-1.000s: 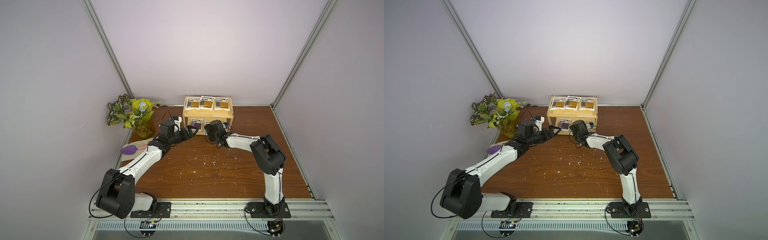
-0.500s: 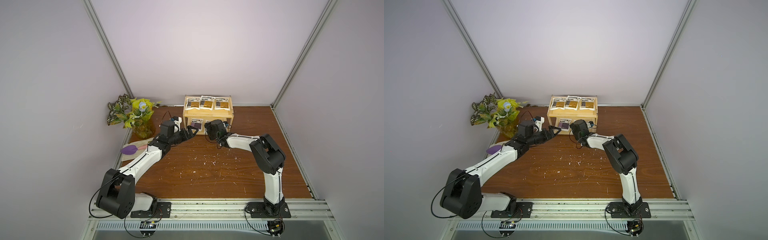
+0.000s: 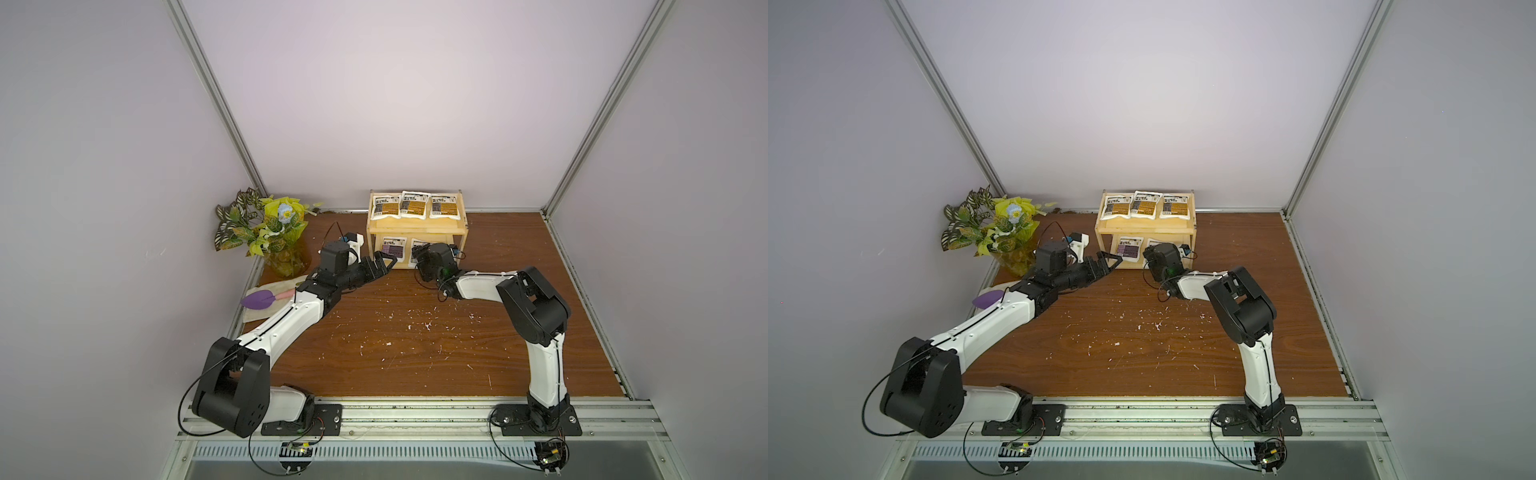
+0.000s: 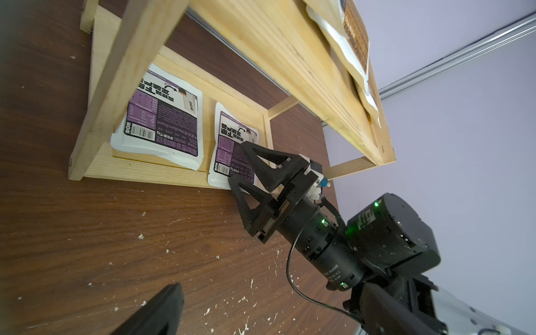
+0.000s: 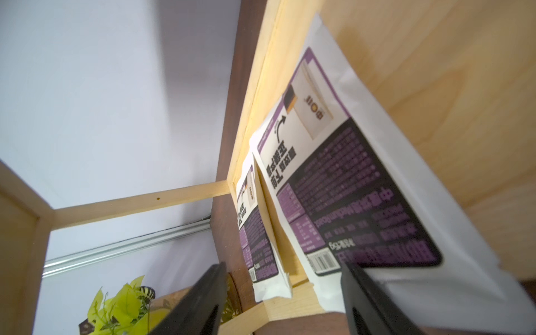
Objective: Place the bagged coffee beans on the shelf by color
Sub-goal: Adjust the bagged coffee beans on the shelf.
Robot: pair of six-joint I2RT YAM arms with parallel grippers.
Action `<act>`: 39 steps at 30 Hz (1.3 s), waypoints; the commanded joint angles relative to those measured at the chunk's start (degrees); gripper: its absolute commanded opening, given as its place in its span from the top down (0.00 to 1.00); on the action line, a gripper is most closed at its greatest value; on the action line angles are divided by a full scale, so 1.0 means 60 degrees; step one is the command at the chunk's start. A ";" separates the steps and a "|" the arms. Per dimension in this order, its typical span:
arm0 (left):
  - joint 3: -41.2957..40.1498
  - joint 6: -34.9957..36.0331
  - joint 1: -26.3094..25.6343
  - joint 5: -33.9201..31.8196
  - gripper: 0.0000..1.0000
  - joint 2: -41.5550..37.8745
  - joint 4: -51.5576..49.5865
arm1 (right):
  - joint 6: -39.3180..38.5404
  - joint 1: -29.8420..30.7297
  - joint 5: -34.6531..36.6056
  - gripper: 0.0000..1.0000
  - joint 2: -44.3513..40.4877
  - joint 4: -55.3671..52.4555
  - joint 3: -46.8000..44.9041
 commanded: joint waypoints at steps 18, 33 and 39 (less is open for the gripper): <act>-0.0190 0.0216 0.0099 0.0009 0.00 -0.0091 -0.0011 | -0.0932 -0.0064 -0.0757 0.31 -0.1791 0.3041 -0.2999; -0.0180 0.0293 0.0099 0.0003 0.01 -0.0047 -0.0085 | -0.0624 -0.0182 -0.0564 0.32 -0.0916 0.3166 -0.2120; -0.0209 0.0293 0.0098 0.0006 0.00 -0.0059 -0.0080 | -0.0677 -0.0301 -0.0528 0.32 -0.0824 0.2942 -0.1848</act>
